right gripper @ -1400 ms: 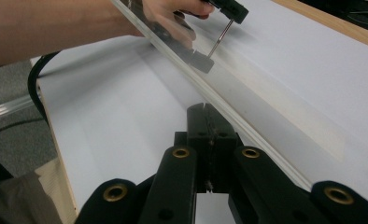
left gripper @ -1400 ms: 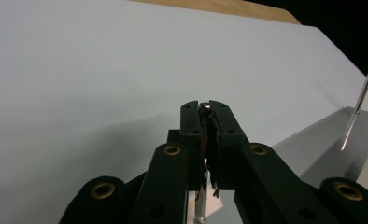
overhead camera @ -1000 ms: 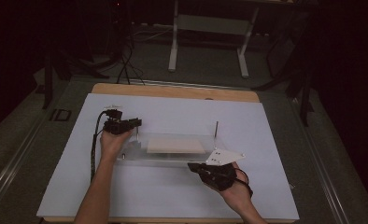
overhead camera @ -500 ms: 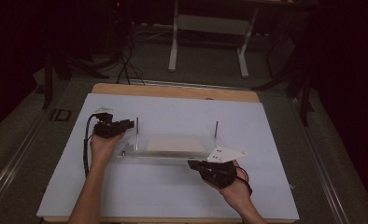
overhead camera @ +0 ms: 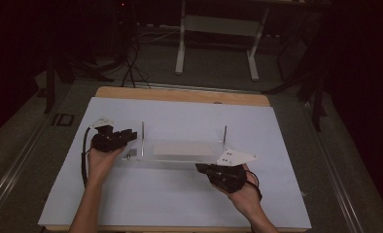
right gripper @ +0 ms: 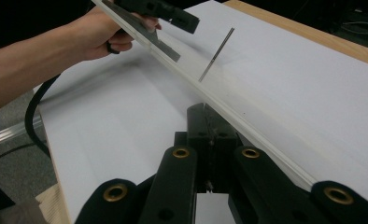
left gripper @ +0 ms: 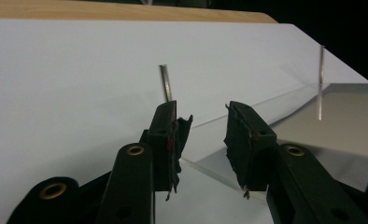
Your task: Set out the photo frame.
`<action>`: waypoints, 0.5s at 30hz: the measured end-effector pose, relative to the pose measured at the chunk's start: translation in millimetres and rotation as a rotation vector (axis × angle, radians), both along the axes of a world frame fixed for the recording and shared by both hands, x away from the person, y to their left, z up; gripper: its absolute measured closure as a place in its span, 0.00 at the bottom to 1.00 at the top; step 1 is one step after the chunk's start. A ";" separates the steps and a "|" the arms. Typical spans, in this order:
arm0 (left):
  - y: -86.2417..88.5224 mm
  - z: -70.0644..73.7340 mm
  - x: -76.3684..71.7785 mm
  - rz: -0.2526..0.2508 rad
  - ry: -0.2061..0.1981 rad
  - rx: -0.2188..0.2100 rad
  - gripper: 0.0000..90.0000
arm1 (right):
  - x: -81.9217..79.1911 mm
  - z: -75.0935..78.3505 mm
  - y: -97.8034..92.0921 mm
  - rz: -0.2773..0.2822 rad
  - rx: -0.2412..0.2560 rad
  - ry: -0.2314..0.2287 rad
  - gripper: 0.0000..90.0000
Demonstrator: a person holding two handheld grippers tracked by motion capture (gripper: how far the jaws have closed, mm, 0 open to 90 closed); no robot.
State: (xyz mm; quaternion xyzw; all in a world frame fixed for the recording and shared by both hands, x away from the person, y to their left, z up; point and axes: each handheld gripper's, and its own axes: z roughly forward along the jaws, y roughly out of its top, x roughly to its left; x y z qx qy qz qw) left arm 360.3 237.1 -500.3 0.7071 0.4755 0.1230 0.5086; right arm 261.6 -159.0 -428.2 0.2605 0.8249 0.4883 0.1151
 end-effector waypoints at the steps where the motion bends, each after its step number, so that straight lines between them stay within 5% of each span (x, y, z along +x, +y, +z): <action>1: 1.2 0.1 -2.4 0.002 -0.007 -0.005 0.70 | 0.4 0.5 0.1 -0.002 0.001 0.000 1.00; 15: 12.0 7.6 -27.4 0.001 -0.076 -0.015 0.65 | 5.4 6.2 1.1 -0.011 0.004 -0.012 1.00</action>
